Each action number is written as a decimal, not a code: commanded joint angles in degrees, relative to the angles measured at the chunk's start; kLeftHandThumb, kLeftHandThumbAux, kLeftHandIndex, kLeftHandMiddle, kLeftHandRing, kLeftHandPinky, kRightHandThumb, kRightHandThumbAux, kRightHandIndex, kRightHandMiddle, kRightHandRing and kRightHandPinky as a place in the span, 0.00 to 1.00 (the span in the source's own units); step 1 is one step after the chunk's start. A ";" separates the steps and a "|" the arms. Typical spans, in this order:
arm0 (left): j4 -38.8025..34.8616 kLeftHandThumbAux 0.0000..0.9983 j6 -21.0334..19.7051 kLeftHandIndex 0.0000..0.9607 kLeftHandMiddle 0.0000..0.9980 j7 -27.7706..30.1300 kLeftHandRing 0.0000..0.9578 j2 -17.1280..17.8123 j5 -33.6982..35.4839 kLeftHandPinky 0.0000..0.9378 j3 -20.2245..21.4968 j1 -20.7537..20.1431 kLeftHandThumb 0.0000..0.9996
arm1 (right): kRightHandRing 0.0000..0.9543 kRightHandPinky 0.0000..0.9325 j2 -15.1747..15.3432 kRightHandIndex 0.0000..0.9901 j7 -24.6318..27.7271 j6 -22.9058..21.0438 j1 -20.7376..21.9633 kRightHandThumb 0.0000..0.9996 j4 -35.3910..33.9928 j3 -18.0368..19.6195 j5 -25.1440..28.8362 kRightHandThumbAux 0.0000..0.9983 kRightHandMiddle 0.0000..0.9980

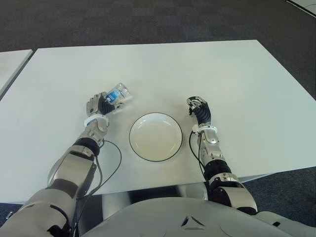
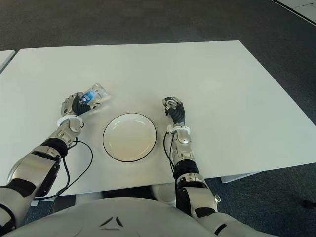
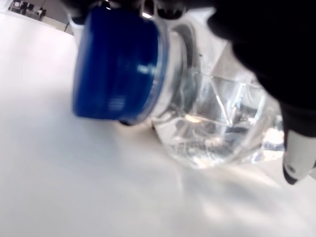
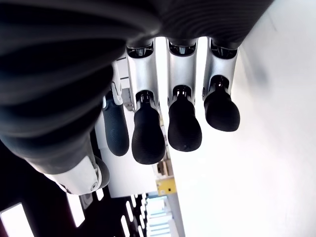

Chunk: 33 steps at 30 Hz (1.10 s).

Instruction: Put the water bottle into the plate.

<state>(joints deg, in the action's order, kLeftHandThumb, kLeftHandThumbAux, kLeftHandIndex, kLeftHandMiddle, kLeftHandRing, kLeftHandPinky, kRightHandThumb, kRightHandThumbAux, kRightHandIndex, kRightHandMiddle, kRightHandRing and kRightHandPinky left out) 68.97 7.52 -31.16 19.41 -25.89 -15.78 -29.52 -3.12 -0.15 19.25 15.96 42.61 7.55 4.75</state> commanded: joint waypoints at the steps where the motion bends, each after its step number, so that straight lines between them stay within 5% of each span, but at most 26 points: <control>1: -1.74 0.67 -1.16 0.42 0.55 -0.39 0.89 -1.74 -0.77 0.92 -0.88 4.46 0.85 | 0.78 0.81 -0.09 0.44 -0.63 -5.21 -3.59 0.70 2.58 0.23 0.23 0.73 0.77; 10: -18.16 0.67 -1.35 0.42 0.55 -1.20 0.89 -0.81 -1.73 0.92 -0.98 9.68 0.85 | 0.78 0.80 0.05 0.44 -0.26 -4.73 -3.63 0.70 2.76 -0.08 -0.04 0.73 0.77; 16: -36.24 0.67 -3.32 0.42 0.55 2.27 0.90 0.17 -2.35 0.92 -0.41 15.87 0.85 | 0.78 0.81 -0.05 0.44 -0.53 -4.78 -3.31 0.70 3.16 0.02 0.09 0.73 0.76; 33: -59.37 0.67 -2.93 0.41 0.54 7.61 0.90 0.91 -7.20 0.90 -0.17 25.50 0.85 | 0.78 0.81 -0.35 0.44 -0.85 -5.32 -2.45 0.70 4.10 0.32 0.37 0.73 0.76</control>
<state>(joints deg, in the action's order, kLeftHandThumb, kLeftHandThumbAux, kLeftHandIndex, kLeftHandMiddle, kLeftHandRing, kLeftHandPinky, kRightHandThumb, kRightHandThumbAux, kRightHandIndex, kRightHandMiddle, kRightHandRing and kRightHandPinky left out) 13.79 4.03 -25.03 19.90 -31.86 -16.12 -5.81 -3.15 -0.35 19.19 16.78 42.85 7.52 4.73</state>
